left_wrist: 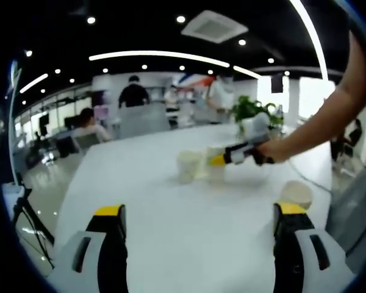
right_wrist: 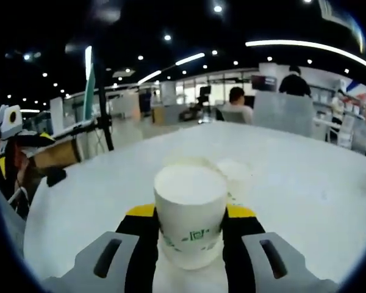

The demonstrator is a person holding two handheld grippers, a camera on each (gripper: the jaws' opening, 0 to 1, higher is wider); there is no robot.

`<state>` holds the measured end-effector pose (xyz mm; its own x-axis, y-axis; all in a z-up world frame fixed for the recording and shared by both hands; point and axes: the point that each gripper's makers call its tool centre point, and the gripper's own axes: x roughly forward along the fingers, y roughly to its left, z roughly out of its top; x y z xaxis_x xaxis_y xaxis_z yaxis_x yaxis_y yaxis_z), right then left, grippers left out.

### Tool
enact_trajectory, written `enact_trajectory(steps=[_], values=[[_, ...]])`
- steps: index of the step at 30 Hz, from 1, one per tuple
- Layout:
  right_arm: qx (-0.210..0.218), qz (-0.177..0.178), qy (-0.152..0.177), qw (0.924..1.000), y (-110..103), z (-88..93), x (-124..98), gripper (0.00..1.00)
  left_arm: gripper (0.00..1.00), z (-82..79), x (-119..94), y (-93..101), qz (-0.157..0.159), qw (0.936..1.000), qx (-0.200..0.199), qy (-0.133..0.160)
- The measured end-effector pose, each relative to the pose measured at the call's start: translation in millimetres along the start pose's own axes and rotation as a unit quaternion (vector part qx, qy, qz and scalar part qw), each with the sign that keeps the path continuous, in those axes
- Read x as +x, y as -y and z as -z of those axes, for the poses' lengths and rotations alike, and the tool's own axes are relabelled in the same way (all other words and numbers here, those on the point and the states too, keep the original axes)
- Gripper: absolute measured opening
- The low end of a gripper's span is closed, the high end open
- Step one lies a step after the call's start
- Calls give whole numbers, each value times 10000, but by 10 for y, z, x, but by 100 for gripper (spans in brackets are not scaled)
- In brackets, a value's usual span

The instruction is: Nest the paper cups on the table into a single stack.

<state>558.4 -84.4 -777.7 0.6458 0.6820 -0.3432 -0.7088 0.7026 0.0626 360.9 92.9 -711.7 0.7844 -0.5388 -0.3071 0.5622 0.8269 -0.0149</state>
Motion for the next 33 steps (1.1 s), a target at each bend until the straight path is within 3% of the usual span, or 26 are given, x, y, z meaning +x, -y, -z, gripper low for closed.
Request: enact_trajectory(steps=[9,33], values=[[-229,-88,-18,9997,35,-240,-70,37,98,-19,21,13,33,9999,-46,-143],[-294,14,146,9995,193,-924,-247,36,97,-54,-68,-42,-16,9998,-118,-185]])
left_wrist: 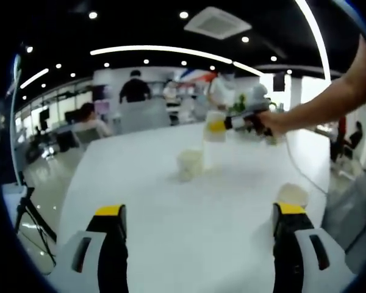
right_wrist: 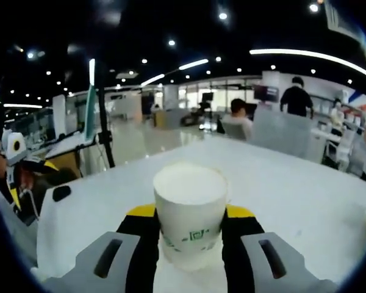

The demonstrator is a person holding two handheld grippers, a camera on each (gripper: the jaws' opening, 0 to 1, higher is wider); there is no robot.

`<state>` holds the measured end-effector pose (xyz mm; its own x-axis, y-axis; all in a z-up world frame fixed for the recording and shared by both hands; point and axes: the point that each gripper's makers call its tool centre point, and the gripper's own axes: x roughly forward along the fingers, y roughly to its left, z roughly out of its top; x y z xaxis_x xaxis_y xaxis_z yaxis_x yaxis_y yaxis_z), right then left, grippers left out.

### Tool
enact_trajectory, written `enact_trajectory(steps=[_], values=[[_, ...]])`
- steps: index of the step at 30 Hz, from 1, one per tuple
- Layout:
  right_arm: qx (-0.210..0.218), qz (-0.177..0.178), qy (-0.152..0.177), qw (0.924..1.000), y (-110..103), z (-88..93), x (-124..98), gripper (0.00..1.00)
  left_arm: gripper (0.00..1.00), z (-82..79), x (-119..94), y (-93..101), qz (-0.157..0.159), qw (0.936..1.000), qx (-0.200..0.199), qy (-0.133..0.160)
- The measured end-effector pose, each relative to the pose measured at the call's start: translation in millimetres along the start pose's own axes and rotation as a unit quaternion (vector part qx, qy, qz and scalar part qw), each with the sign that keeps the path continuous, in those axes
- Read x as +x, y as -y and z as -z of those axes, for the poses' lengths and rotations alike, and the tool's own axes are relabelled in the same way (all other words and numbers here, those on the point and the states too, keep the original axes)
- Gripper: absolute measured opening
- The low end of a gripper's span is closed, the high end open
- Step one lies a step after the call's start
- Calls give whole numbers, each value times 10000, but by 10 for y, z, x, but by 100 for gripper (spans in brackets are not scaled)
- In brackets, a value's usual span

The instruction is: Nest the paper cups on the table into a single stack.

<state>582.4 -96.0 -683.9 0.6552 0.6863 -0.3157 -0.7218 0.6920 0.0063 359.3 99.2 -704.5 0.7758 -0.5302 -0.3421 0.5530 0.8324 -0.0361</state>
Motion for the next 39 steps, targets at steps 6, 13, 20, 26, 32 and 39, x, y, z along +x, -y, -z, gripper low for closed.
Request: enact_trajectory(steps=[6,13,20,26,32,39], values=[[-79,50,5,10000,43,-138,-58,36,97,-29,-29,-7,-14,10000,10,38],[-25,85,49,9999,57,-214,-128,36,97,-52,-59,16,-5,10000,23,62],[34,86,3,10000,42,-197,-181,36,96,-58,-72,38,2,10000,78,41],[63,73,7,10000,17,-212,-229,36,97,-89,-88,59,14,9999,99,60],[113,73,29,9999,4,-235,-285,35,97,-151,-100,68,9,9999,105,100],[151,42,19,9999,-45,-239,-353,35,96,-192,-116,59,-29,9999,82,131]])
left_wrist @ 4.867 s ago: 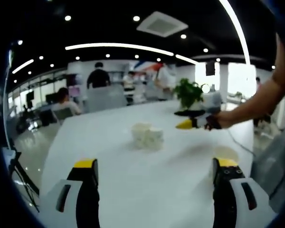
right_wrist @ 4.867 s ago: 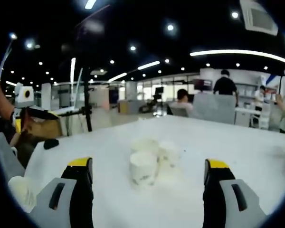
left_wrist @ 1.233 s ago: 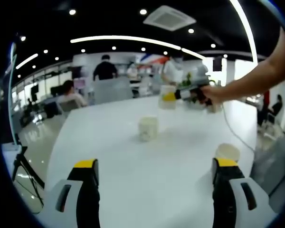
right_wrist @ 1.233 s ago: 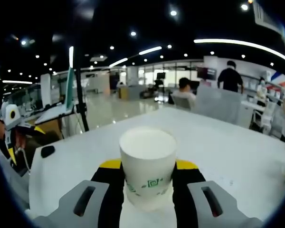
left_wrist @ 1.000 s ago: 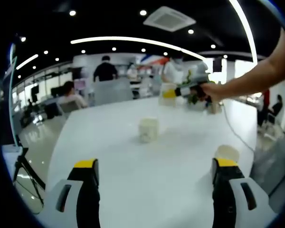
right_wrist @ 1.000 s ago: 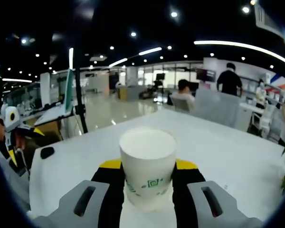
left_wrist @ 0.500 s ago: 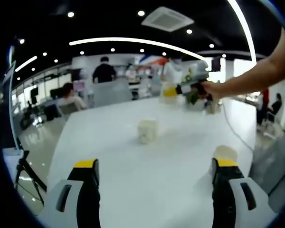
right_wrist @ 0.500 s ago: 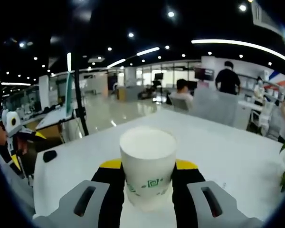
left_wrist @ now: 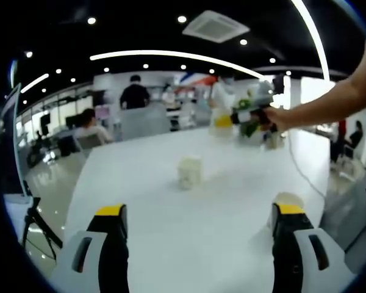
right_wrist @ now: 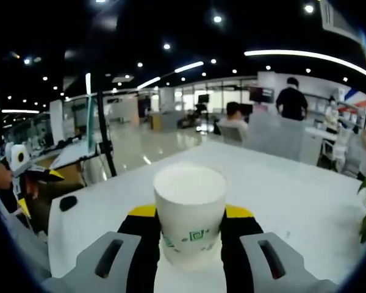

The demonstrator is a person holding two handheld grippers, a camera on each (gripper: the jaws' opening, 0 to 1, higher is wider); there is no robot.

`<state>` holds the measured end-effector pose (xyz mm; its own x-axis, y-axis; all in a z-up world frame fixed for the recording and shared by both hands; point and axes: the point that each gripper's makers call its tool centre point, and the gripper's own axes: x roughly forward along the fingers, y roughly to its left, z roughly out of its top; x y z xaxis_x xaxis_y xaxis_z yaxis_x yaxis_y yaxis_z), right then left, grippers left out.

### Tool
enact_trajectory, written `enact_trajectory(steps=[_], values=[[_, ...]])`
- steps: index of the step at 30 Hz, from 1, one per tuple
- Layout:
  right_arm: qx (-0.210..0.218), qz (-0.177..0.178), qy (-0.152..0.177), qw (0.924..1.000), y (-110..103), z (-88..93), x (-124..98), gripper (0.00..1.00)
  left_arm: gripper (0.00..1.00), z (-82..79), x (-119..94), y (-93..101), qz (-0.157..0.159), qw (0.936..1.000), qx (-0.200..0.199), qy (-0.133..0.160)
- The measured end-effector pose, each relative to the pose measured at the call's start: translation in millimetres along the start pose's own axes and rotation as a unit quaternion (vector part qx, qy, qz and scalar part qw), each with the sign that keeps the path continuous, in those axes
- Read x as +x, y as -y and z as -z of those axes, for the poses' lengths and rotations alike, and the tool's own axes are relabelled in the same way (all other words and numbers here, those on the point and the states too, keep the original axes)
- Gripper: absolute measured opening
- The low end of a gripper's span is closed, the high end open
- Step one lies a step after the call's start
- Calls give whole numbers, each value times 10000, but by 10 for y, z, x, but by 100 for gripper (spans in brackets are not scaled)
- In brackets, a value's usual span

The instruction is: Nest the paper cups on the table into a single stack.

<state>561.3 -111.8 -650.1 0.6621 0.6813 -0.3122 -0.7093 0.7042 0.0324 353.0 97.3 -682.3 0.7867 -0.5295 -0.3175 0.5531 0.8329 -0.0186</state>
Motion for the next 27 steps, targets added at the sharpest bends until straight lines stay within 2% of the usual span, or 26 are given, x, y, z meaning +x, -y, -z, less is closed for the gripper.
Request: enact_trajectory(steps=[13,27], values=[[-2,-31,15,10000,-71,-27,-132,35,96,-31,-13,22,38,10000,59,-5],[66,-99,12,9999,-178,-35,-300,35,97,-141,18,68,160,9999,43,45]])
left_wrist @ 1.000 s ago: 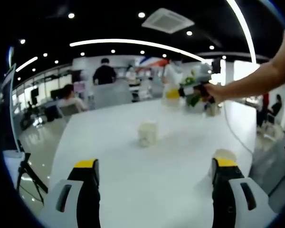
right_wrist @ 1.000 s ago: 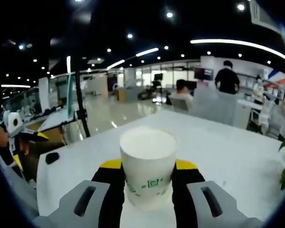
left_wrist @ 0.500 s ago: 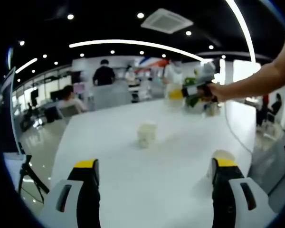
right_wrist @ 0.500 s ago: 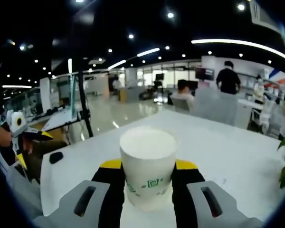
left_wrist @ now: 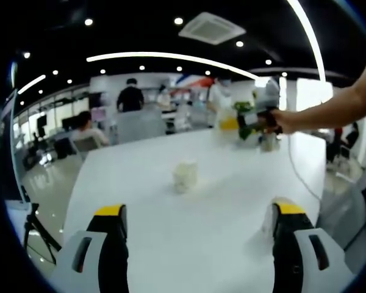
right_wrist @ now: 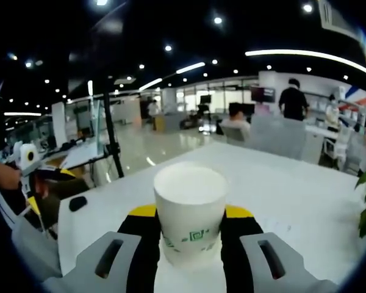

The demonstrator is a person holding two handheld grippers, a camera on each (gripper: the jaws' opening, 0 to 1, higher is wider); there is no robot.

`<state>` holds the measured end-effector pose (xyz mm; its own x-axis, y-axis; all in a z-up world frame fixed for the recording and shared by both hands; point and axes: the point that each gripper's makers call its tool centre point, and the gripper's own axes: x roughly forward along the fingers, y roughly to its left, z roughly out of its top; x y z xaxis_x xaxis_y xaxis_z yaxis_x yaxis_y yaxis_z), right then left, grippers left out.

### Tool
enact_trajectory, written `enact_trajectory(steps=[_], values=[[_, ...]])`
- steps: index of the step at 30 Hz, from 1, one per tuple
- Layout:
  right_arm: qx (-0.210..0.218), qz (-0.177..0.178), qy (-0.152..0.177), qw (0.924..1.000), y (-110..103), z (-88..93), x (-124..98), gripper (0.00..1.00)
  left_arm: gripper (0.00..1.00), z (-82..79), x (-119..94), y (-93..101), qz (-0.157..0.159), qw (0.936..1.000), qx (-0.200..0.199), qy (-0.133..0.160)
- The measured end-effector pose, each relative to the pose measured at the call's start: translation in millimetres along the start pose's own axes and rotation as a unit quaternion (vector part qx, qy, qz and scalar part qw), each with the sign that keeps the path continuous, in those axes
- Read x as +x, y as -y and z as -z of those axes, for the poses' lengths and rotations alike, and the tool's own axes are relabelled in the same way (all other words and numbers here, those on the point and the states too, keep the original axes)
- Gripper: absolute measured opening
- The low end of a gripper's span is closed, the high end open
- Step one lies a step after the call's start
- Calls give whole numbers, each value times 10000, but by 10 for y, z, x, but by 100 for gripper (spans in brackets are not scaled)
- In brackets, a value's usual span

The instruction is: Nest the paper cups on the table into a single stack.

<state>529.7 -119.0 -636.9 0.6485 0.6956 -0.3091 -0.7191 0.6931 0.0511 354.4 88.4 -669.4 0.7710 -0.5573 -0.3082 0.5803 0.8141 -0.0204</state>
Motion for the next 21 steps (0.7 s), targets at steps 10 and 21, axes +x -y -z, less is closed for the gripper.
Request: enact_trajectory(steps=[10,21], values=[[-25,-97,-36,9999,-123,-15,-122,35,97,-109,11,4,69,9999,-54,97],[57,-163,-26,9998,-283,33,-254,35,97,-197,46,90,151,9997,-82,190]])
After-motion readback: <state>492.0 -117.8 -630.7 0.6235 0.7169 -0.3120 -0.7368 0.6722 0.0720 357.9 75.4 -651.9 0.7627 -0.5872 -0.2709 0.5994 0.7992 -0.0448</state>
